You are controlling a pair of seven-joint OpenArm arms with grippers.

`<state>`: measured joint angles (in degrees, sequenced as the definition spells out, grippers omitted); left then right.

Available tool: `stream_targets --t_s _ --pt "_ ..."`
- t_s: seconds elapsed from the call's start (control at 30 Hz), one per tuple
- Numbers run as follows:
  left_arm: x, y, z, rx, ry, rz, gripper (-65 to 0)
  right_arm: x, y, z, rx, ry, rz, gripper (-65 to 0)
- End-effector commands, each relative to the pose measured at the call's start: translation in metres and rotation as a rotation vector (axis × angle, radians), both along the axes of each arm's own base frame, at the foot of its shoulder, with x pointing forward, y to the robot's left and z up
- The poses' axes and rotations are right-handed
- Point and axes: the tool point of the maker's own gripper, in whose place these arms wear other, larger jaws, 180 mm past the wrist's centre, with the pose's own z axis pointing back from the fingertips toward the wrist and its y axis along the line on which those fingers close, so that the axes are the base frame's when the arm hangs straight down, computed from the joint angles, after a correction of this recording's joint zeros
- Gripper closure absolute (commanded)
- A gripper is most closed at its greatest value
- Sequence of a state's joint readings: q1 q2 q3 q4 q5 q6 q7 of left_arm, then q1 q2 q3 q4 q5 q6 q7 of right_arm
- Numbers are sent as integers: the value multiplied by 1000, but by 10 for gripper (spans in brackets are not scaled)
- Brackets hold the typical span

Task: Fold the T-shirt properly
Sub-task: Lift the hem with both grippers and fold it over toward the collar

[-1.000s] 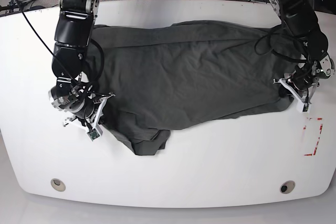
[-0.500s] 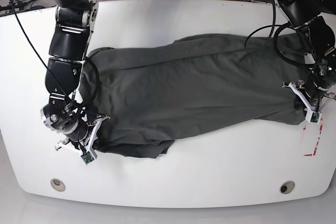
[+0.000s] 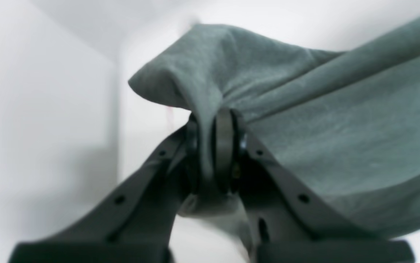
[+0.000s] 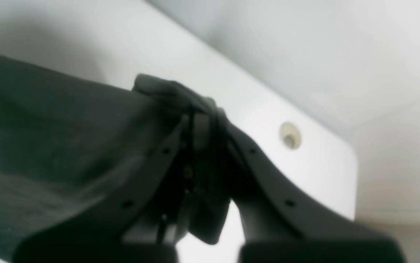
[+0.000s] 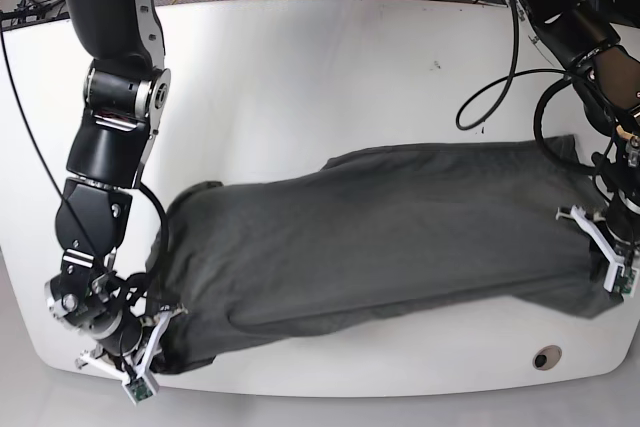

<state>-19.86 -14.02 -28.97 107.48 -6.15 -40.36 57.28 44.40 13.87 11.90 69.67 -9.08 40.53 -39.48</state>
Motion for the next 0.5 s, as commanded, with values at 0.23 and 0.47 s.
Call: stream_targets --t_s 0.23,0.47 --pt "13 13 129 58 -257 79 0 29 -36 142 -14 -218 -69 0" --pt "13 13 191 90 -363 93 0 19 -58 200 -52 -268 -139 0"
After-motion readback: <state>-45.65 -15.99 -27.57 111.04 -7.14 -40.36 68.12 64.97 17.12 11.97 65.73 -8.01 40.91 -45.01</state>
